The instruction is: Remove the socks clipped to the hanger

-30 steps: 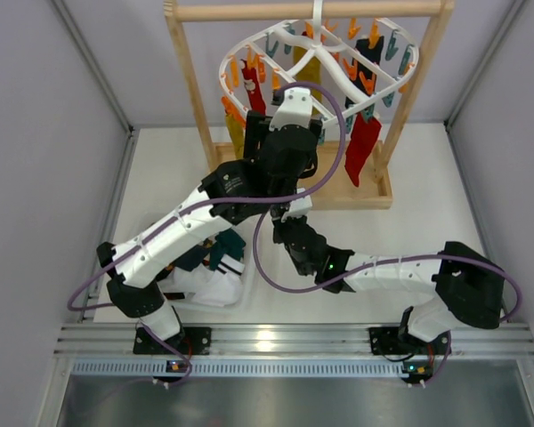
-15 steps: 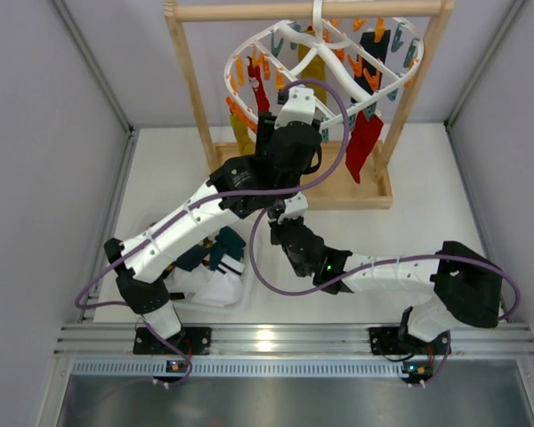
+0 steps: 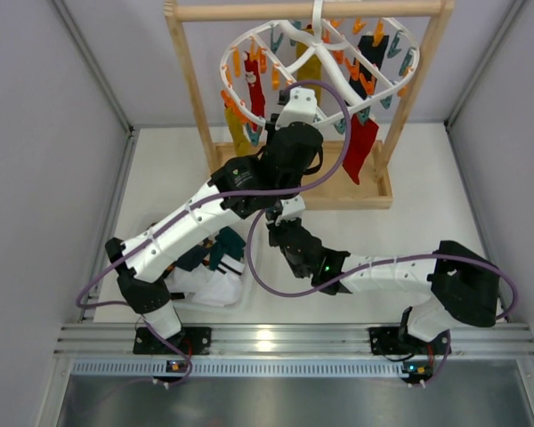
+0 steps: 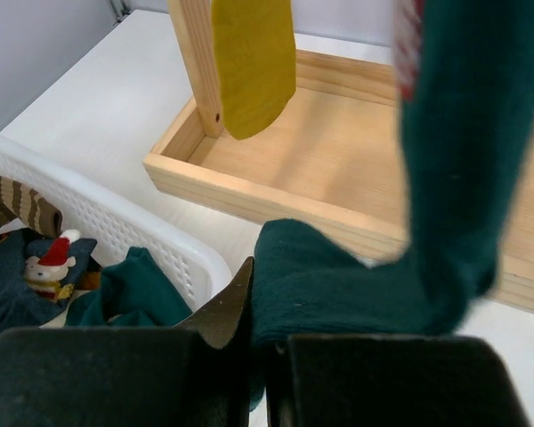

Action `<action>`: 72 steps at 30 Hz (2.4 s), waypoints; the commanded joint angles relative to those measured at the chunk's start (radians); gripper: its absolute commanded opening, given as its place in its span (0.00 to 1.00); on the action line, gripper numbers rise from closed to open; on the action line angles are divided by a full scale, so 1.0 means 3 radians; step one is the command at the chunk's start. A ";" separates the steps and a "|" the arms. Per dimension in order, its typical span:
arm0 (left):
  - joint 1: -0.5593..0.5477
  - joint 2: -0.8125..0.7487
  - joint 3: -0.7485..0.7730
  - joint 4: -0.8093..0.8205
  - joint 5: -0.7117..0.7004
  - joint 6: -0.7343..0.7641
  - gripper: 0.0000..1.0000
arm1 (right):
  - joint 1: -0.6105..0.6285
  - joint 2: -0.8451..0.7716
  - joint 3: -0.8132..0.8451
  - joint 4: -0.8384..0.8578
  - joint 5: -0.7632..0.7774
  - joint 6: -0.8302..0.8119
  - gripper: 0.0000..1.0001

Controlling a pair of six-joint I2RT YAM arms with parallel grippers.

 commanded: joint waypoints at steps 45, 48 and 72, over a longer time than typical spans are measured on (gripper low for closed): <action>0.0012 -0.3670 -0.3170 0.0145 -0.0647 -0.0678 0.99 | 0.0082 0.0367 0.1132 -0.0748 -0.3139 0.0192 0.23; 0.0012 -0.3685 -0.3196 0.0140 -0.0612 -0.0647 0.99 | 0.0117 0.0460 0.1153 -0.0834 -0.3206 0.0264 0.64; 0.0012 -0.3245 -0.3319 0.0155 0.0845 -0.1108 0.99 | -0.2062 -0.2905 -0.0474 -0.2414 -0.1870 0.0060 0.99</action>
